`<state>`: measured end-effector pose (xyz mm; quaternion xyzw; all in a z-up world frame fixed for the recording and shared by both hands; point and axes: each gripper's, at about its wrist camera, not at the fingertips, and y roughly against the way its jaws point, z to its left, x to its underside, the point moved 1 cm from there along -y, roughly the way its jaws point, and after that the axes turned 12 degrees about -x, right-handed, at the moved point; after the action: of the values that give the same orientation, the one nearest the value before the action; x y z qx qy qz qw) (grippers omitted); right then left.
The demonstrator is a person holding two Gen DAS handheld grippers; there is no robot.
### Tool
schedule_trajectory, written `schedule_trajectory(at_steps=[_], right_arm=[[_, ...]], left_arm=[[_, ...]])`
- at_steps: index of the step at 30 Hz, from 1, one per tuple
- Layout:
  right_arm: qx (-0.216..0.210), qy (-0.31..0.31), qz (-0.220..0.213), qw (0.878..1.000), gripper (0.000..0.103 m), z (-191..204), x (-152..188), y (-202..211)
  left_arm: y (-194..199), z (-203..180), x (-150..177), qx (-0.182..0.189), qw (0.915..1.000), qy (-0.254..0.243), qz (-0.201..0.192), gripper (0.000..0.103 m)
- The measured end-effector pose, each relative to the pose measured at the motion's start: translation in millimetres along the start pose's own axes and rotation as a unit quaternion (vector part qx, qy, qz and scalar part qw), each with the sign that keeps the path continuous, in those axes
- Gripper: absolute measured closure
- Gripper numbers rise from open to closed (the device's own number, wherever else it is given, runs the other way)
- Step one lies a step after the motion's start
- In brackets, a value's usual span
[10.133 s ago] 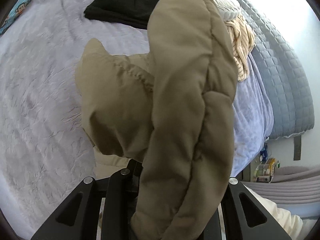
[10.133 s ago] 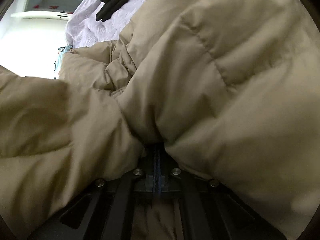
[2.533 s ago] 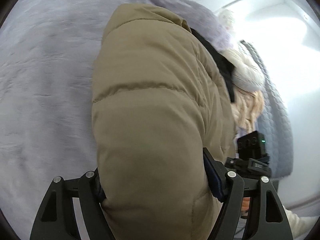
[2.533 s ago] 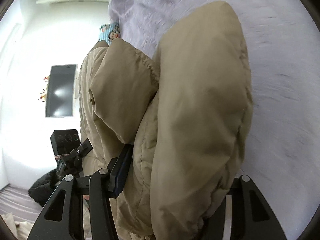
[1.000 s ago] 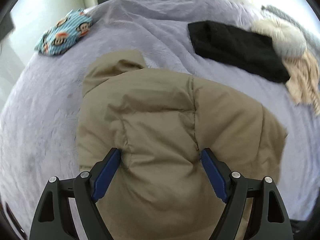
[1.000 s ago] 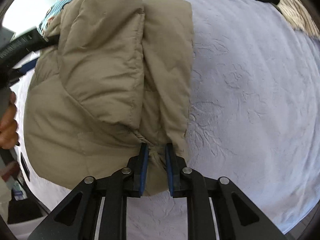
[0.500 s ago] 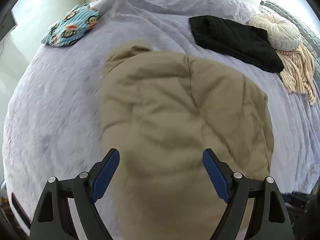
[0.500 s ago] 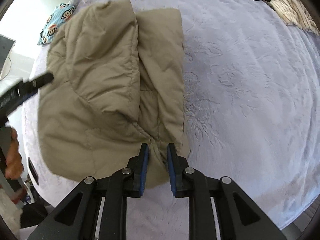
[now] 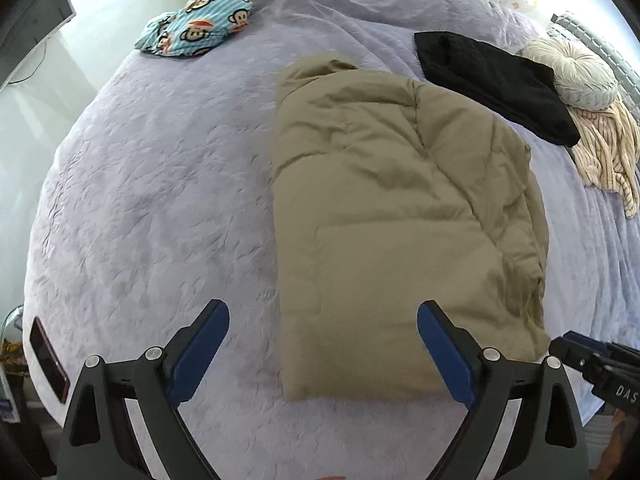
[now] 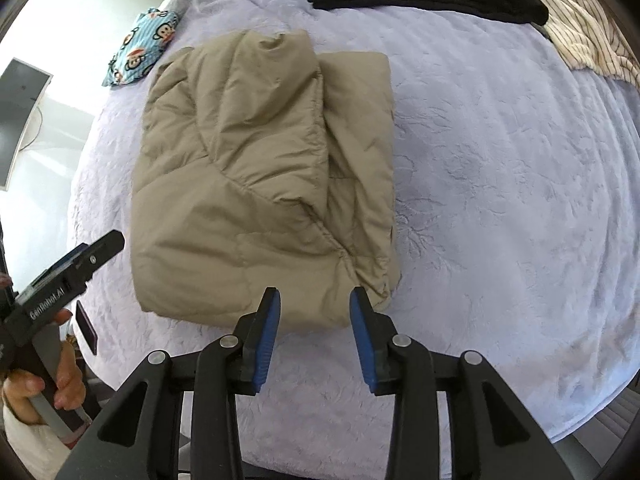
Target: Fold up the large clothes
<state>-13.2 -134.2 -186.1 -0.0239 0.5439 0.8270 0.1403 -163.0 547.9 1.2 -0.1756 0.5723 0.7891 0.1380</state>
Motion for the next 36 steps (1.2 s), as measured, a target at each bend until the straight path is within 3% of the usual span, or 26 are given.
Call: schedule_trajectory(at_steps=[7, 12, 17, 23, 25, 29, 36], right_arm=[[0.001, 0.014, 0.005, 1.0, 0.057, 10, 23, 9], [0.007, 0.023, -0.013, 1.0, 0.046, 16, 41, 29], [0.017, 0.047, -0.05, 0.997, 0.021, 29, 45, 57], [0.038, 0.079, -0.098, 0.991, 0.014, 47, 43, 84], [0.041, 0.09, -0.118, 0.988, 0.0, 51, 43, 94], [0.051, 0.105, -0.149, 0.982, 0.0, 59, 43, 113], [0.05, 0.116, -0.146, 0.981, 0.0, 64, 40, 124]], left_arm=[[17, 8, 40, -0.006, 0.9997, 0.014, 0.02, 0.0], [38, 12, 57, -0.024, 0.9997, 0.008, 0.004, 0.0], [73, 19, 60, -0.046, 0.998, 0.027, -0.034, 0.0], [105, 26, 59, -0.051, 0.9956, 0.052, -0.06, 0.0], [113, 27, 59, -0.052, 0.9949, 0.056, -0.066, 0.0], [127, 27, 56, -0.048, 0.9941, 0.062, -0.075, 0.0], [151, 27, 56, -0.055, 0.9915, 0.069, -0.096, 0.0]])
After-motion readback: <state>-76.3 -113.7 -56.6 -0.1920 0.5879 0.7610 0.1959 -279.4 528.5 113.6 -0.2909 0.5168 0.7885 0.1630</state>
